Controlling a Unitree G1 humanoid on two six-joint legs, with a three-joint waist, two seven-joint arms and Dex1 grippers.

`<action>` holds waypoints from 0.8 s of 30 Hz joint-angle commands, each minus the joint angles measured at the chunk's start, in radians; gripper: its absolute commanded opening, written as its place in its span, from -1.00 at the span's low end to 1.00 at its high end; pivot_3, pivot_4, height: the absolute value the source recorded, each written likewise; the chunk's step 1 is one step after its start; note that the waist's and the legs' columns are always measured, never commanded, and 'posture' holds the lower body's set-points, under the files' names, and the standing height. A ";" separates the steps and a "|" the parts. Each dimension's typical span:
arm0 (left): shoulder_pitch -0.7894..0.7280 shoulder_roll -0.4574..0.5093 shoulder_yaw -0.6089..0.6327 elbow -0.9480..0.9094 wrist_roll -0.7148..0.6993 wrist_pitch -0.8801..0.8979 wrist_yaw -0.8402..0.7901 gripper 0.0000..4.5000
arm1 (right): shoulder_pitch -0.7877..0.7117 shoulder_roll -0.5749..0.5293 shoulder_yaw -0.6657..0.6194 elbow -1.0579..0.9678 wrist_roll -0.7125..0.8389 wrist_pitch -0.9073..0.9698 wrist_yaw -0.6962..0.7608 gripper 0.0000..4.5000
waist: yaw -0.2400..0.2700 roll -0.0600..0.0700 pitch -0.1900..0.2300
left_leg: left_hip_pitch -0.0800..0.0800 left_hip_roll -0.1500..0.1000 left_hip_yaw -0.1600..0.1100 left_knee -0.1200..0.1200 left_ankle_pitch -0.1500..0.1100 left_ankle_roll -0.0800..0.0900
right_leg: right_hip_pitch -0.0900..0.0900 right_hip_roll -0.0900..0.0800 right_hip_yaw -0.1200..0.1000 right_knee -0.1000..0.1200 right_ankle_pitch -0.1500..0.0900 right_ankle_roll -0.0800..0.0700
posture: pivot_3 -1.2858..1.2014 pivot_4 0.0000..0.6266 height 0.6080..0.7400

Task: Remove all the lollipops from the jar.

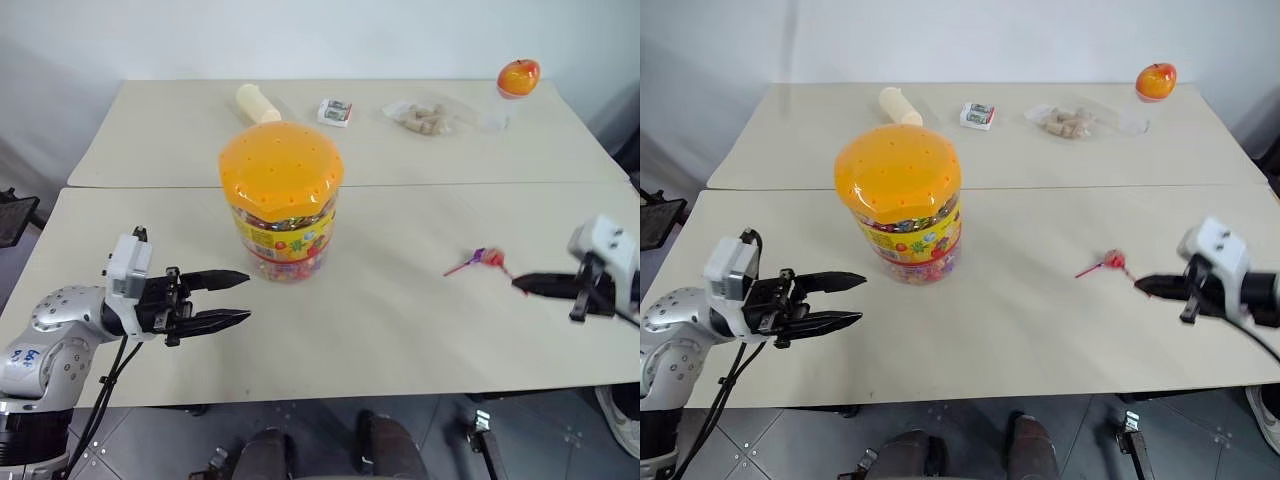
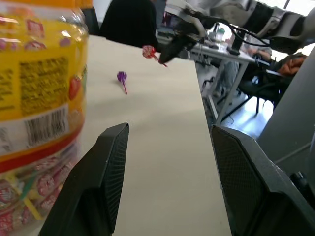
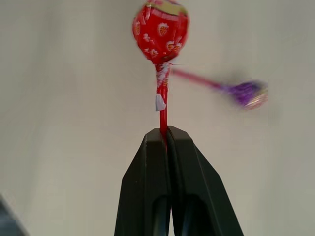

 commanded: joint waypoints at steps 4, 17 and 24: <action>-0.052 0.010 -0.044 0.002 0.050 -0.036 -0.030 0.25 | 0.066 0.012 0.024 0.067 -0.131 -0.136 -0.065 -0.79 | 0.013 0.001 0.000 | 0.000 0.000 -0.001 0.000 0.000 -0.001 | -0.001 0.000 -0.001 0.001 0.000 0.000 | 0.03 -0.52 1.00; -0.031 0.014 -0.018 0.023 0.212 -0.124 0.073 0.25 | 0.032 0.129 -0.084 0.166 -0.045 -0.604 0.062 0.98 | 0.009 0.000 0.000 | -0.001 0.000 -0.001 -0.001 0.000 -0.001 | -0.002 0.000 -0.004 0.001 0.000 0.000 | 0.03 -0.52 1.00; 0.076 -0.033 0.020 0.057 0.322 -0.279 0.184 0.25 | -0.054 0.262 0.046 -0.033 0.121 -0.523 0.103 0.98 | 0.008 0.001 0.000 | 0.000 0.001 -0.002 0.000 0.000 -0.001 | -0.002 0.000 -0.004 0.003 0.000 0.000 | 0.03 -0.52 1.00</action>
